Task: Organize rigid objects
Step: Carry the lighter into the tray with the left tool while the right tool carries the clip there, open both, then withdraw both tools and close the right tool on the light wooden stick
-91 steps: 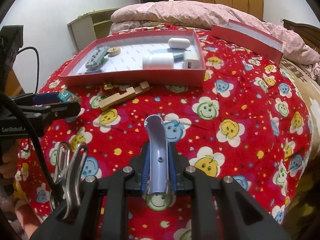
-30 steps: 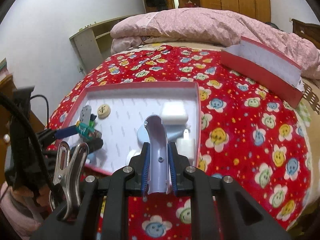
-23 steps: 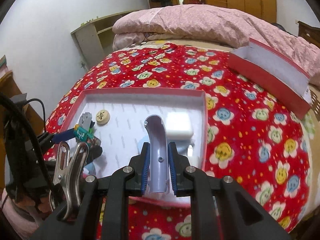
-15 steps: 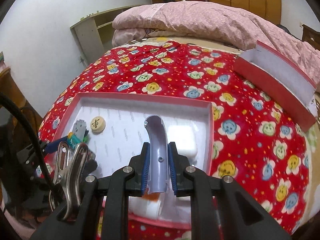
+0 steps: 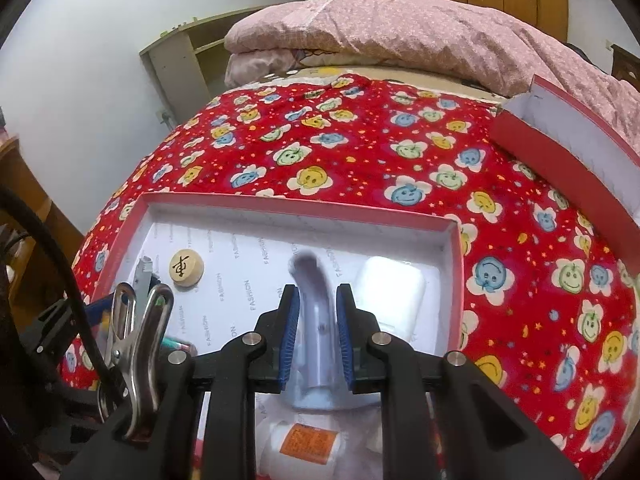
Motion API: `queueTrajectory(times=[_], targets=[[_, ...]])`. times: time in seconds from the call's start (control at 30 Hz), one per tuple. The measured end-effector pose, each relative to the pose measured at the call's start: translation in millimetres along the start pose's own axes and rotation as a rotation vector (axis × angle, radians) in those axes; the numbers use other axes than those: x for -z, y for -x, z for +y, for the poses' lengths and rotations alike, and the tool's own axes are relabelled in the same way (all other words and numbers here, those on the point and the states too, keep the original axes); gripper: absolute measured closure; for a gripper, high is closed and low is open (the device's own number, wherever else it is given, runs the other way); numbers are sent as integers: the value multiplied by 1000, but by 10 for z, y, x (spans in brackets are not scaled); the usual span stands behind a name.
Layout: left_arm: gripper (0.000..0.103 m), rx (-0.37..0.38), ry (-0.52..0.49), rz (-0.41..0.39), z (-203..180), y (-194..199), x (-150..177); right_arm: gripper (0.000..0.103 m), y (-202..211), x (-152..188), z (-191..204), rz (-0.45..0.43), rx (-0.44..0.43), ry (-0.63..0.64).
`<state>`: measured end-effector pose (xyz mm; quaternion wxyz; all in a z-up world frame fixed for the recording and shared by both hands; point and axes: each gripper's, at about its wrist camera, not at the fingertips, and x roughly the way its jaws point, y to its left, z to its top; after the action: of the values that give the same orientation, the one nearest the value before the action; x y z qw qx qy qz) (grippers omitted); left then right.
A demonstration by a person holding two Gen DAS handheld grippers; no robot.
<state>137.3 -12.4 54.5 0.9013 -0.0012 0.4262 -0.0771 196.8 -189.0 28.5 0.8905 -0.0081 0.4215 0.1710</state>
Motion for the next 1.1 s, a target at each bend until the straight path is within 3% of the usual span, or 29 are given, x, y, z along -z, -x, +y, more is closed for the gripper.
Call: queueTrajectory(times=[0.1, 0.5, 1.1], targets=[[18, -3, 0, 6, -6, 2, 8, 67, 32, 9, 6, -16, 6, -4], [18, -10, -1, 11, -1, 111, 41, 50, 216, 115, -13, -49, -3, -28], [18, -18, -17, 8, -3, 574, 261, 46, 660, 558, 46, -114, -34, -39]])
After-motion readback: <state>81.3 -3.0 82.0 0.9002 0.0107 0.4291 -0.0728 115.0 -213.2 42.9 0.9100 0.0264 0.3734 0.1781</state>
